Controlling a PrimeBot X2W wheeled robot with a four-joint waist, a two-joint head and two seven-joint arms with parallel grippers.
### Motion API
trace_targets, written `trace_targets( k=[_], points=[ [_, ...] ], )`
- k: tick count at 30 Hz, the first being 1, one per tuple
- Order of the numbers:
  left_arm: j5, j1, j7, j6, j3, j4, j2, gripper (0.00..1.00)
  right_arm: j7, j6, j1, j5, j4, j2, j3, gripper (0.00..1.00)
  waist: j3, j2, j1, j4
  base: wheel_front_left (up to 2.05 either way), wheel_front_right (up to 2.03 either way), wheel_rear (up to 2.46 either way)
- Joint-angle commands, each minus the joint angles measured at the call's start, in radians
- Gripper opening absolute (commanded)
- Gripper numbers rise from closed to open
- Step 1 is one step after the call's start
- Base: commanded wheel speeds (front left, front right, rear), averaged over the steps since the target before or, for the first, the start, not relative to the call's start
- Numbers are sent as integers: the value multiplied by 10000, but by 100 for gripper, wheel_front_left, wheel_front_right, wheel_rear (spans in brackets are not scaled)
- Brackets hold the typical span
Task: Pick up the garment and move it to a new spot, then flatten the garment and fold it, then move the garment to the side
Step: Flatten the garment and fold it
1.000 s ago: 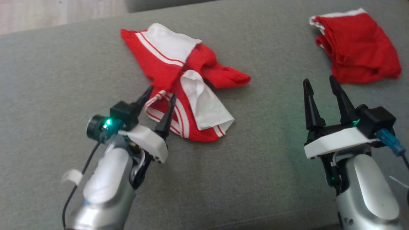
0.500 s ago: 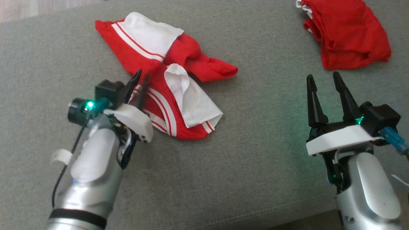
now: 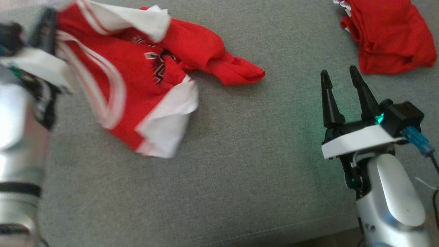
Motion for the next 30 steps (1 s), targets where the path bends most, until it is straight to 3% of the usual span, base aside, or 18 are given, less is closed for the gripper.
trace_targets(
  k=[1,2,3,9,13,20,30],
  points=[
    [-96,-857,207,-66,403,141,739,0,58,-9,-312,-55,-334,69,312,100,75,0,-1,-55,0,0,0],
    [-101,-1093,217,-77,428,308,868,27,57,-9,-357,-47,-318,70,356,100,107,0,-1,-80,0,0,0],
    [-105,-1313,190,-36,483,466,984,100,51,-9,-398,-41,-296,71,394,100,134,0,-1,-98,0,0,0],
    [-364,-2075,-84,490,959,1183,1091,100,34,-9,-499,-39,-185,74,457,100,145,0,-1,-30,0,0,0],
    [-488,-1925,-169,444,1053,984,863,100,32,-9,-448,-54,-163,74,444,100,47,0,-1,119,0,0,0],
    [-639,-258,-186,216,1394,-1288,159,100,7,-9,-209,-83,-234,10,399,100,-420,0,-1,688,0,0,0],
    [-595,2900,-188,-27,1496,-4371,-1293,100,35,-9,395,-24,-192,-28,219,100,-1287,0,-1,1639,0,0,0]
  ],
)
